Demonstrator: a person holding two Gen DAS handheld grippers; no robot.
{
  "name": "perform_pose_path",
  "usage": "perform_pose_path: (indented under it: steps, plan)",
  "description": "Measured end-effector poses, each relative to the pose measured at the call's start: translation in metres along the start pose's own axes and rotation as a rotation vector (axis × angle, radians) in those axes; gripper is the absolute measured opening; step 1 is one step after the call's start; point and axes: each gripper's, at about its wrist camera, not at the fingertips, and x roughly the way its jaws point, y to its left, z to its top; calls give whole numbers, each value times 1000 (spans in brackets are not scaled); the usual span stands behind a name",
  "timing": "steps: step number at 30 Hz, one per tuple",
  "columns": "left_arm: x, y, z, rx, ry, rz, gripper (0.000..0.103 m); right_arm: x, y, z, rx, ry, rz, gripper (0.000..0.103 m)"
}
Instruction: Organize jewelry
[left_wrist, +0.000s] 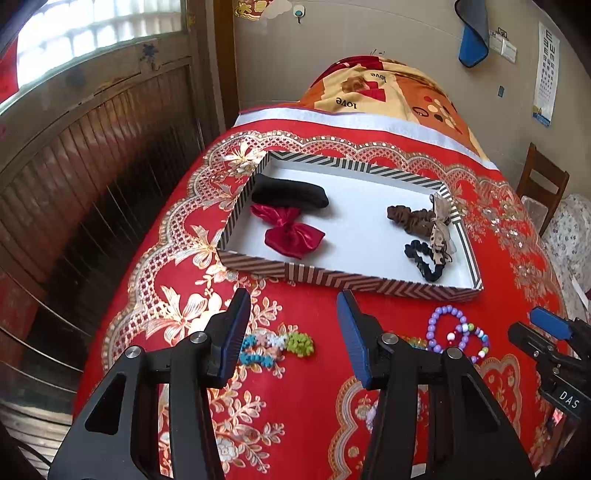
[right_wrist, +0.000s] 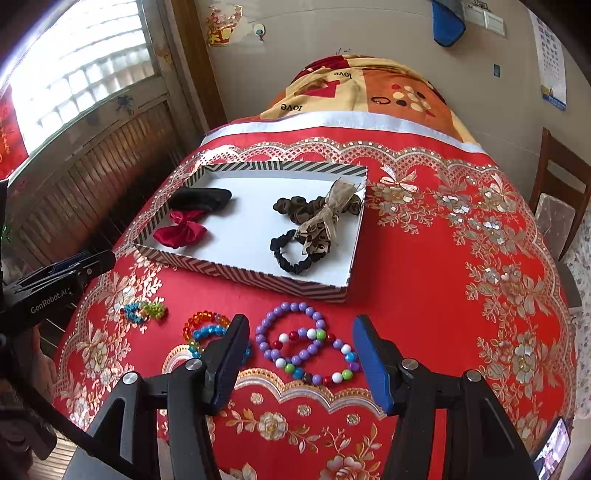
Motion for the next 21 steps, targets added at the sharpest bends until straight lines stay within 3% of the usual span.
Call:
perform_pose_path:
  steps: [21]
  plan:
    - [-7, -4, -13, 0, 9, 29, 48, -3, -17, -15, -2, 27, 10, 56]
